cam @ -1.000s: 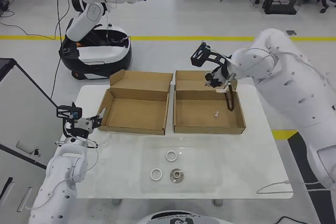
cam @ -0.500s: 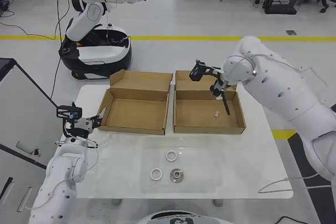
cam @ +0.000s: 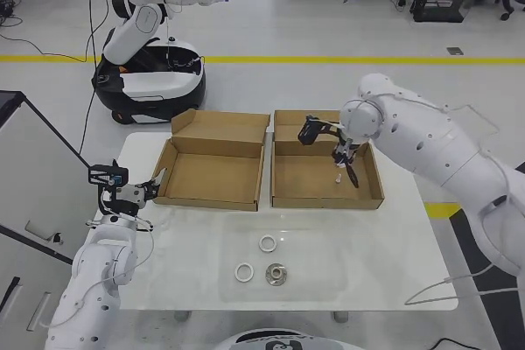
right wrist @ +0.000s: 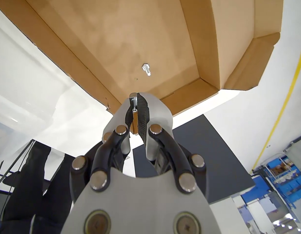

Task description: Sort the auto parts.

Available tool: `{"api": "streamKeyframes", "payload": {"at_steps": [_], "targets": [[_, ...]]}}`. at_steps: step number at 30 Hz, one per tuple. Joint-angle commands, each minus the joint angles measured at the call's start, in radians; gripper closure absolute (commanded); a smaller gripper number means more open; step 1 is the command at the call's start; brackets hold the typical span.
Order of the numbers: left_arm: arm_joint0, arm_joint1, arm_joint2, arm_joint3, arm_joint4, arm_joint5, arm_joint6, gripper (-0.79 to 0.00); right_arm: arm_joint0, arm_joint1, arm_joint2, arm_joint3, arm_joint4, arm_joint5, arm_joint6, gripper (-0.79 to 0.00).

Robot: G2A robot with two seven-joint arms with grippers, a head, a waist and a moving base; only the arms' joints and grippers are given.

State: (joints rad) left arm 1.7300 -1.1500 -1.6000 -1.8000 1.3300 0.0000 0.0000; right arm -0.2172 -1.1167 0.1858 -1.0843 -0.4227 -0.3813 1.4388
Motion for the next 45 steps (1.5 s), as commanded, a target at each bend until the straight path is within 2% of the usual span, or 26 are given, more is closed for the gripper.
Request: {"api": "streamKeyframes", "payload": {"at_steps": [1, 20, 45], "targets": [[0.0, 0.0, 0.0, 0.0, 0.0, 0.0, 0.0, -0.785, -0.002, -0.007, -0.016, 0.017, -0.001, -0.003, -0.003, 0.0], [0.0, 0.0, 0.0, 0.0, 0.0, 0.0, 0.0, -0.785, -0.083, -0.097, -0.016, 0.139, -0.02, -0.024, -0.024, 0.0], [0.0, 0.0, 0.0, 0.0, 0.0, 0.0, 0.0, -0.785, -0.123, -0.16, -0.009, 0.282, -0.062, -0.065, -0.097, 0.0]]}}
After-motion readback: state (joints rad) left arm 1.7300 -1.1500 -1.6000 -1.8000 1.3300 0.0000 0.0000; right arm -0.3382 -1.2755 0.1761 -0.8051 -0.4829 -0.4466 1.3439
